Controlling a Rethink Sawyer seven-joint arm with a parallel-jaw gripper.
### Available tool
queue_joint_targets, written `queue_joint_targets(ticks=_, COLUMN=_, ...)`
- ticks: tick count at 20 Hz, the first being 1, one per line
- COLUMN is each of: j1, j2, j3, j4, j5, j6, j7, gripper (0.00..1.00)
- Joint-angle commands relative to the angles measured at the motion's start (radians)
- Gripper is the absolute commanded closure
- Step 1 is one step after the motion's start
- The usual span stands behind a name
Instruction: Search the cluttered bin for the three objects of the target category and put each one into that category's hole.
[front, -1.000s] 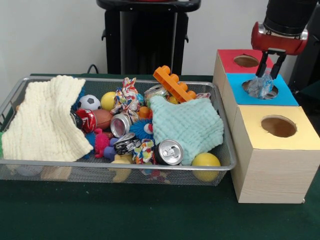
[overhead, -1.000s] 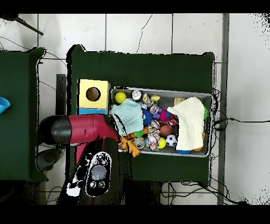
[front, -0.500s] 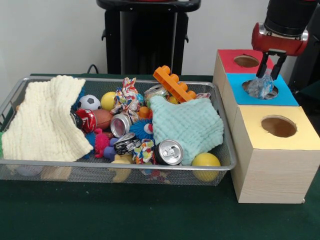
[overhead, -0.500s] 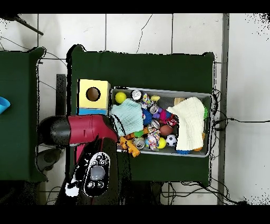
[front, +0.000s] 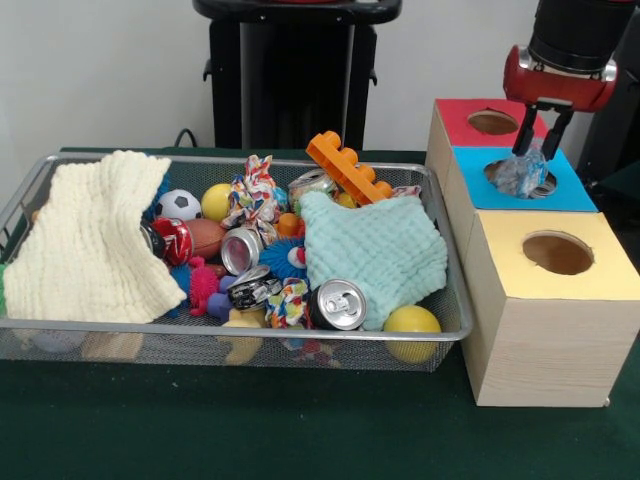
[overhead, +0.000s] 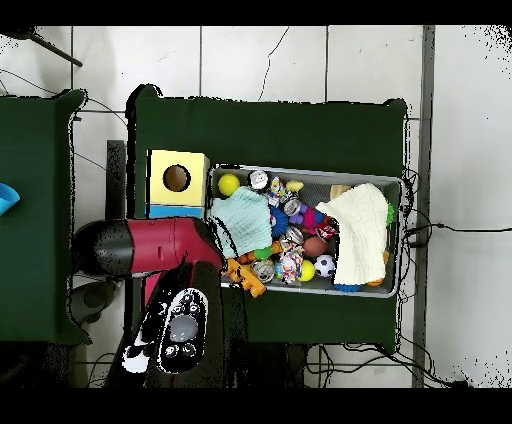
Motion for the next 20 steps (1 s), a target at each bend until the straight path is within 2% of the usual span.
queue_joint_targets(ticks=1, j1=-0.060, j2=0.097, j3=0.006, j4=0.059, j5=-0.084, j6=-0.152, j7=0.086, gripper=1.00)
queue_joint_targets(ticks=11, j1=-0.098, j2=0.112, j3=-0.007, j4=0.066, j5=-0.141, j6=-0.201, j7=0.033, gripper=1.00)
queue_joint_targets(ticks=20, j1=-0.102, j2=0.162, j3=-0.011, j4=0.058, j5=-0.173, j6=-0.284, j7=0.060, gripper=1.00)
